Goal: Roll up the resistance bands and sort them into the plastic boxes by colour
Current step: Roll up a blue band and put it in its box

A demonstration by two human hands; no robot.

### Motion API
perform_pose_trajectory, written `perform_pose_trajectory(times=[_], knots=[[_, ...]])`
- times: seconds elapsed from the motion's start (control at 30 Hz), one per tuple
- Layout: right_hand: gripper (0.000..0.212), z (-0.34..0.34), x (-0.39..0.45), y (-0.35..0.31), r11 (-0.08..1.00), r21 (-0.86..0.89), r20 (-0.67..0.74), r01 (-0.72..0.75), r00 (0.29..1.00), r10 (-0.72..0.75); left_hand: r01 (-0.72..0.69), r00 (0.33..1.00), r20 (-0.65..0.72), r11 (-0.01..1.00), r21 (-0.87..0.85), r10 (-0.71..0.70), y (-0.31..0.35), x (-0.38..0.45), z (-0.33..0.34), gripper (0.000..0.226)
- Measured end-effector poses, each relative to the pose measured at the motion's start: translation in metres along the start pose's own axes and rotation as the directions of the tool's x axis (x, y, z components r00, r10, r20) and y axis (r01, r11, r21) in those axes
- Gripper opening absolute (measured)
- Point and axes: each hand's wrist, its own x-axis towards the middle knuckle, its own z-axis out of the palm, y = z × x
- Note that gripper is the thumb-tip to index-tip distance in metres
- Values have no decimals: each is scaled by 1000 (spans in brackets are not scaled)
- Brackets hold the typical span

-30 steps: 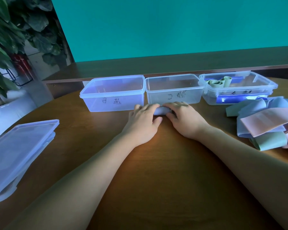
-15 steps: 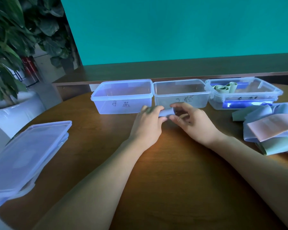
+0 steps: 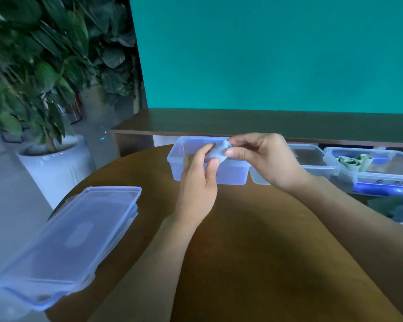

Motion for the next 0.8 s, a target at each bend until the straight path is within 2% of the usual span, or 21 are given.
perform_pose_trajectory(times=[0.07, 0.2, 0.3, 0.37, 0.47, 0.57, 0.7, 0.8], knots=[[27, 7, 20, -4, 999, -28, 29, 16, 999, -15, 27, 996, -86, 999, -22, -29, -7, 6, -6, 46], [30, 21, 55, 2, 990, -133, 94, 37, 995, -25, 97, 962, -260, 994, 42, -83, -25, 15, -14, 38], [41, 32, 82, 16, 980, -200, 111, 5, 994, 17, 119, 926, -372, 984, 131, -63, -43, 19, -14, 34], [39, 41, 99, 24, 968, -246, 133, -48, 988, 82, 142, 909, -411, 975, 169, -61, -54, 19, -13, 30], [42, 56, 119, 35, 939, -317, 162, -131, 968, 190, 187, 911, -402, 961, 204, -92, -66, 19, -10, 30], [42, 74, 134, 49, 897, -396, 191, -194, 939, 287, 244, 929, -329, 947, 209, -167, -74, 20, -7, 35], [41, 93, 144, 61, 857, -471, 250, -208, 901, 356, 269, 939, -272, 940, 209, -209, -82, 23, -5, 39], [40, 104, 149, 67, 853, -463, 249, -243, 887, 388, 274, 936, -277, 944, 181, -218, -81, 24, -6, 38]])
